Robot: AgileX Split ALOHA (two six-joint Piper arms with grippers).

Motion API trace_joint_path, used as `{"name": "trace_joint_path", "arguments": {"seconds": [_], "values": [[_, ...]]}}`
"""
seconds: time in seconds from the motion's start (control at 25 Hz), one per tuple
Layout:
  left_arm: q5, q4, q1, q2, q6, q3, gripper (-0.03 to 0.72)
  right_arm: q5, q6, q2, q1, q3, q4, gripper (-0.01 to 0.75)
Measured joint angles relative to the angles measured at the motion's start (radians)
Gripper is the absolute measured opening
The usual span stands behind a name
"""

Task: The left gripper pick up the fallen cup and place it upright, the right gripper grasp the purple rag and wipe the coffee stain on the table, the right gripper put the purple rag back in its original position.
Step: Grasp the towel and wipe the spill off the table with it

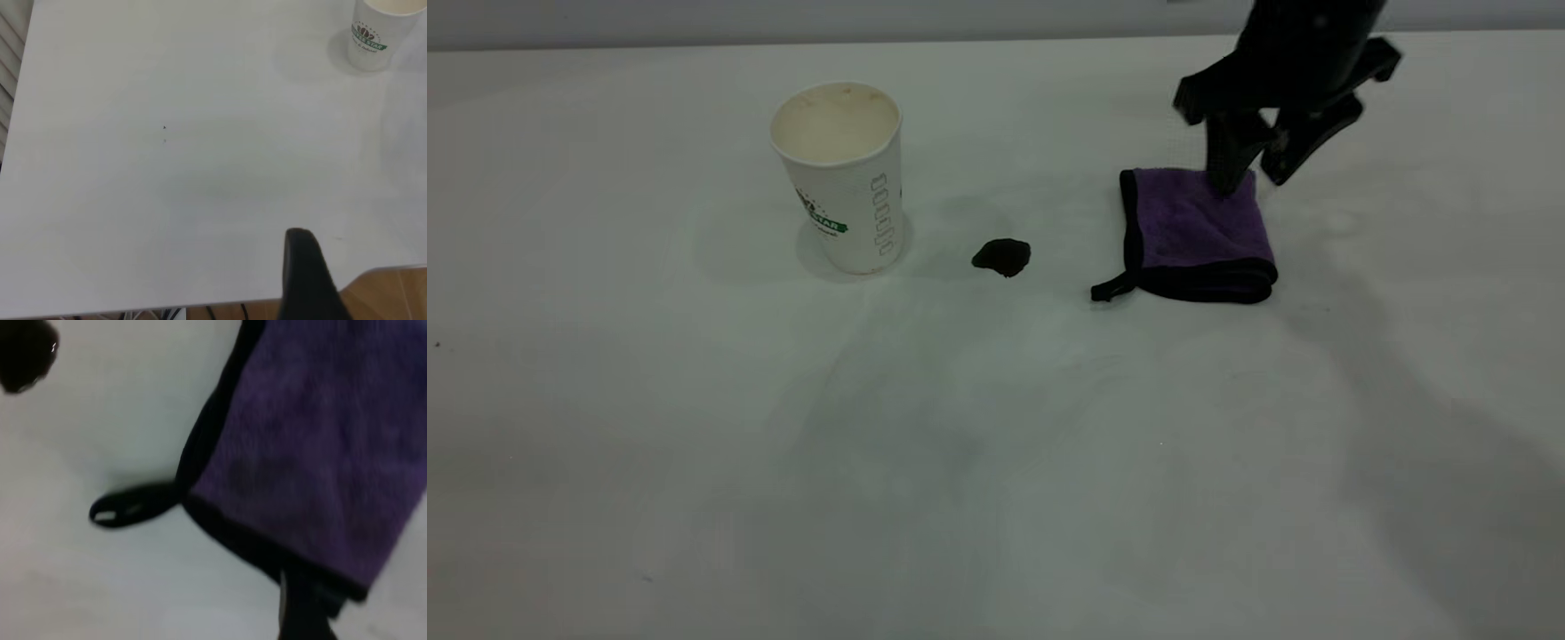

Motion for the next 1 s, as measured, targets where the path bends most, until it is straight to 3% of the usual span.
{"name": "trace_joint_path", "arguments": {"seconds": [0.52,0.64,0.76,0.84,1.0], "values": [[0.0,0.0,-0.001,0.0,-0.001,0.0,0.496,-0.011,0.003,0.218,0.0,-0.184,-0.003,0.471],[0.0,0.0,-0.001,0.0,-0.001,0.0,0.496,-0.013,0.003,0.233,0.0,-0.2,-0.007,0.371],[0.0,0.0,-0.001,0.0,-0.001,0.0,0.496,-0.017,-0.009,0.239,0.0,-0.204,-0.005,0.156],[0.0,0.0,-0.001,0.0,-0.001,0.0,0.496,-0.022,-0.028,0.24,0.0,-0.204,0.014,0.061],[0.0,0.0,-0.001,0.0,-0.001,0.0,0.496,-0.062,-0.077,0.244,0.017,-0.204,0.077,0.035]]}}
